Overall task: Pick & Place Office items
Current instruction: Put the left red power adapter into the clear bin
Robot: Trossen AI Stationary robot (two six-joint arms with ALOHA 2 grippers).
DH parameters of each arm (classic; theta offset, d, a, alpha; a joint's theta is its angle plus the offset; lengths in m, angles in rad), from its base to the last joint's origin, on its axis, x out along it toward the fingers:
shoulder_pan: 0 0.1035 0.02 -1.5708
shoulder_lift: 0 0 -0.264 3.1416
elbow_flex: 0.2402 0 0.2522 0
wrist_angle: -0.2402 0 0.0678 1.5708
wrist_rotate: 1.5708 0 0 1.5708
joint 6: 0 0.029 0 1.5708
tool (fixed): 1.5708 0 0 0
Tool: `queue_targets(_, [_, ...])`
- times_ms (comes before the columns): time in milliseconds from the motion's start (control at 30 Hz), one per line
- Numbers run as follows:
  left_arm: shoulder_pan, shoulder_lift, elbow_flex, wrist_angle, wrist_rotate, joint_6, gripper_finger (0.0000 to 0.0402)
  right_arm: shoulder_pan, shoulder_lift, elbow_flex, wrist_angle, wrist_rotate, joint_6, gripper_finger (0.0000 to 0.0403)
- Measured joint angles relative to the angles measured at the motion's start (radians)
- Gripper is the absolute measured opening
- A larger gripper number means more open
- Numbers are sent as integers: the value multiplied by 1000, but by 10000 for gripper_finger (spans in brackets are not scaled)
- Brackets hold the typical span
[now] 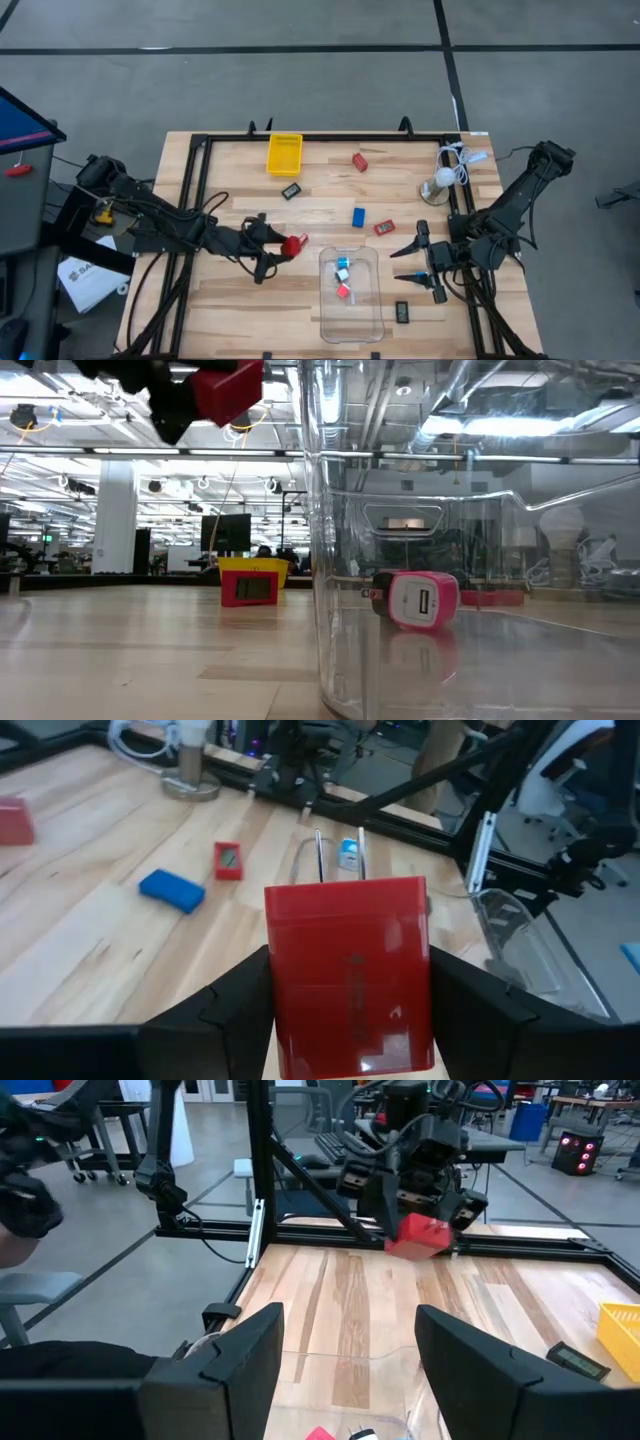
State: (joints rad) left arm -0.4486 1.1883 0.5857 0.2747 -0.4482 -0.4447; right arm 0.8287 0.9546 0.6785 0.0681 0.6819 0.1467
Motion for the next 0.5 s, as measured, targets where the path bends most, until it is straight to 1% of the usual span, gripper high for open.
queue_targets(233, [0,177,152,3,39,67,210,-5,0,0,0,0,-6,221])
queue_targets(500, [0,350,329,-7,142,126,210,-4,0,0,0,-2,-14,221])
